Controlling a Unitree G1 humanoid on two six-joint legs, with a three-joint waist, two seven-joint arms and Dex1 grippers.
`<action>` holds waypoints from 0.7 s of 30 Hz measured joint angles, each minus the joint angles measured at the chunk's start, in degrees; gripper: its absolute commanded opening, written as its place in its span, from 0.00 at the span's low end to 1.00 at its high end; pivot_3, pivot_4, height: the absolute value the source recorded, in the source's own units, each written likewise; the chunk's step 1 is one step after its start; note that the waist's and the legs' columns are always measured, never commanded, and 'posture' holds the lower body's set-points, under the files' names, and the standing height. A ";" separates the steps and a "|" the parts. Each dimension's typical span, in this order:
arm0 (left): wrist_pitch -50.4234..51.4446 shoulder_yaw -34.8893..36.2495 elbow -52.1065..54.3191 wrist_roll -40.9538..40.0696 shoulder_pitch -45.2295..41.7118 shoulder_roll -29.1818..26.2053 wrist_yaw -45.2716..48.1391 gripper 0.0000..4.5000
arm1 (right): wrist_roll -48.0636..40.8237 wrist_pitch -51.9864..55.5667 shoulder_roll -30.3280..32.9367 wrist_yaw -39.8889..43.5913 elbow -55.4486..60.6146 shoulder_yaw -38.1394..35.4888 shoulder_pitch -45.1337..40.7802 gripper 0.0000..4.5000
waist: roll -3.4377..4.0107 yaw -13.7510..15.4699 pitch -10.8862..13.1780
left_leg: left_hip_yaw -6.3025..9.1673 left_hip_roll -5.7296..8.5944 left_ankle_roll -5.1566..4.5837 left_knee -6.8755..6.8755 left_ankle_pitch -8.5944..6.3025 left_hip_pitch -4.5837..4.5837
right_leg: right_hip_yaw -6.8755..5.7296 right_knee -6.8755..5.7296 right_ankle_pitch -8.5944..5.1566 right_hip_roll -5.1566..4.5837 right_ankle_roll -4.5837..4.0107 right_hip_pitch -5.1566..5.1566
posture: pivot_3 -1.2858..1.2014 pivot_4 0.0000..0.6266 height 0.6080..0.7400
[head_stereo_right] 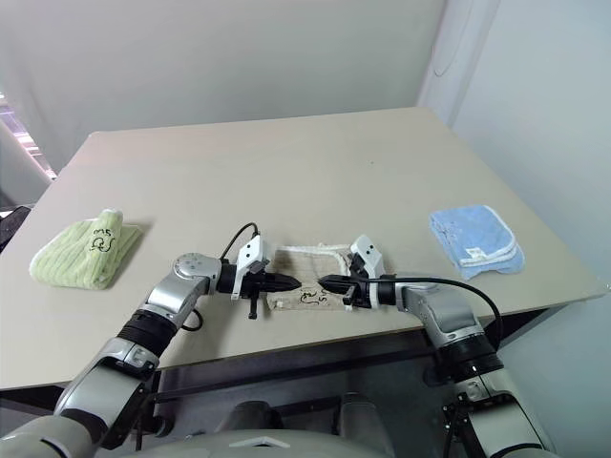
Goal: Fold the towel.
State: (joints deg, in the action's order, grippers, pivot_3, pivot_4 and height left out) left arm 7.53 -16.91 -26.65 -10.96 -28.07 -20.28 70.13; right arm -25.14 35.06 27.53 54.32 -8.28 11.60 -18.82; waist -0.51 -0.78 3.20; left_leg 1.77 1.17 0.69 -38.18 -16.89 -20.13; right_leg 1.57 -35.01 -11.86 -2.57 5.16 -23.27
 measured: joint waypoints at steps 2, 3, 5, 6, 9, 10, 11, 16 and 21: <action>2.84 0.93 3.40 -1.65 0.87 -1.02 0.56 0.00 | -3.38 4.41 -0.30 -0.05 1.58 -2.60 0.00 0.26 | -0.01 -0.01 0.04 | 0.05 -0.01 -0.01 0.00 0.00 -0.25 | 0.01 -0.03 0.02 0.00 0.00 -0.24 | 0.52 0.00 1.00; 4.31 1.60 5.34 -2.36 1.13 -1.69 0.66 0.00 | -5.22 6.79 -0.35 -0.39 2.39 -4.16 -0.03 0.35 | 0.00 0.01 0.06 | 0.08 -0.01 -0.01 0.00 0.00 -0.30 | 0.01 -0.04 0.03 0.00 -0.01 -0.29 | 0.52 0.00 1.00; 6.67 3.46 9.91 -4.03 1.48 -3.51 0.64 0.00 | -8.74 11.62 -0.28 -1.43 3.99 -7.75 -0.57 0.51 | 0.03 0.04 0.09 | 0.10 -0.03 -0.01 0.02 0.00 -0.31 | 0.02 -0.05 0.03 -0.01 -0.01 -0.32 | 0.52 0.00 1.00; 7.68 4.50 12.39 -4.85 1.66 -4.56 0.64 0.00 | -10.34 14.21 0.14 -1.93 4.38 -9.32 -1.46 0.59 | 0.07 -0.03 0.11 | 0.10 -0.06 -0.01 0.02 0.00 -0.29 | 0.04 -0.05 0.03 -0.02 -0.02 -0.32 | 0.52 0.00 1.00; 10.14 6.90 20.38 -7.12 3.58 -7.57 0.60 0.00 | -13.98 21.87 2.92 -2.48 3.92 -12.99 -4.88 0.83 | 0.12 -0.09 0.14 | 0.08 -0.09 -0.01 0.02 0.00 -0.24 | 0.07 -0.03 0.02 -0.05 -0.02 -0.28 | 0.52 0.00 1.00; 10.83 7.13 22.06 -7.39 4.33 -8.38 0.48 0.00 | -14.81 24.19 3.53 -2.40 2.47 -13.98 -6.36 0.90 | 0.12 -0.10 0.14 | 0.07 -0.09 -0.01 0.02 0.00 -0.22 | 0.06 -0.02 0.01 -0.04 -0.02 -0.27 | 0.52 0.00 1.00; 11.22 7.23 23.93 -7.69 5.46 -9.16 0.24 0.00 | -15.72 27.09 4.25 -2.41 -0.13 -15.04 -8.22 0.98 | 0.12 -0.17 0.14 | 0.05 -0.08 -0.01 0.02 0.00 -0.21 | 0.06 -0.02 0.01 -0.03 -0.02 -0.27 | 0.52 0.00 1.00; 11.65 7.33 29.30 -7.82 9.85 -12.37 -0.61 0.00 | -17.83 39.26 7.44 -0.33 -9.92 -15.88 -13.32 0.98 | 0.18 -0.17 0.20 | -0.04 -0.03 -0.01 0.06 0.00 -0.27 | 0.02 -0.02 -0.01 0.01 -0.06 -0.33 | 0.52 0.00 1.00; 8.96 7.09 31.30 -5.84 13.57 -15.12 -1.59 0.00 | -17.23 43.68 9.43 2.51 -15.33 -13.20 -15.89 0.98 | 0.18 -0.27 0.20 | -0.06 -0.03 -0.03 0.06 -0.01 -0.27 | 0.02 -0.01 -0.01 0.01 -0.06 -0.33 | 0.52 0.00 1.00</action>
State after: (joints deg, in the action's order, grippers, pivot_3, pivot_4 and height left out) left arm 16.48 -9.82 4.65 -16.80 -14.50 -35.40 68.54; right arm -42.37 78.74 36.97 56.83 -23.61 -1.59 -34.71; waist -0.33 -1.05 3.40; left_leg 1.71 1.15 0.67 -38.11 -16.90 -20.40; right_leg 1.59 -35.01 -11.87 -2.56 5.10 -23.60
